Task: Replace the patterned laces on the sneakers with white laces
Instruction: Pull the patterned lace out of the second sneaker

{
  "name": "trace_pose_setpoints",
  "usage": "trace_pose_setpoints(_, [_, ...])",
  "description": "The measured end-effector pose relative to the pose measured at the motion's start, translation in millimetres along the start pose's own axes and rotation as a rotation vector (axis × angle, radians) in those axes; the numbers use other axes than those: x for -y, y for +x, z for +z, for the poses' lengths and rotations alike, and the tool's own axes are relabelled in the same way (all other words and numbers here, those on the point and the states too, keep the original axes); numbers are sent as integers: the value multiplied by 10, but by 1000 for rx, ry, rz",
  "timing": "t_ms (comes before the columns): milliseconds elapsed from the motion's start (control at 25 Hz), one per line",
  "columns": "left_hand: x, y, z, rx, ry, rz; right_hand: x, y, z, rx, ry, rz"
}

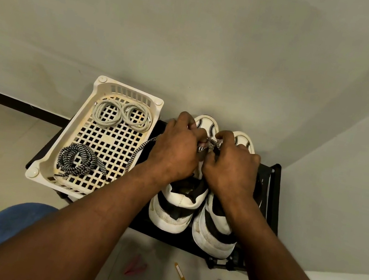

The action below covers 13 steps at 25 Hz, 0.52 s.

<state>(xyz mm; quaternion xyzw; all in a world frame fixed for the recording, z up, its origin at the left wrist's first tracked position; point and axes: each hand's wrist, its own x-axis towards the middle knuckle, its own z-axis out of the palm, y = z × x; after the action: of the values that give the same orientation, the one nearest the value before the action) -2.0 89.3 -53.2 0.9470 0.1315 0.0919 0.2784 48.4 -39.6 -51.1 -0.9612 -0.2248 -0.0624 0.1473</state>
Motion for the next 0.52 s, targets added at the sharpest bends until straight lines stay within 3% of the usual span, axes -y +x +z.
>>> trace_pose_setpoints(120, [-132,-23,-159,-53,-153,64,-2,11,117,-56,2,42])
trace_pose_setpoints(280, [-222,-49,-503,38,-404,-75,-95,30,210,-71,16,94])
trace_pose_setpoints(440, [-114,-73,-583,169,10,-91,-81,17,179,-103,44,79])
trace_pose_setpoints(520, [-156,-115,-616,103,-104,13,-69,6,151,-103,67,89])
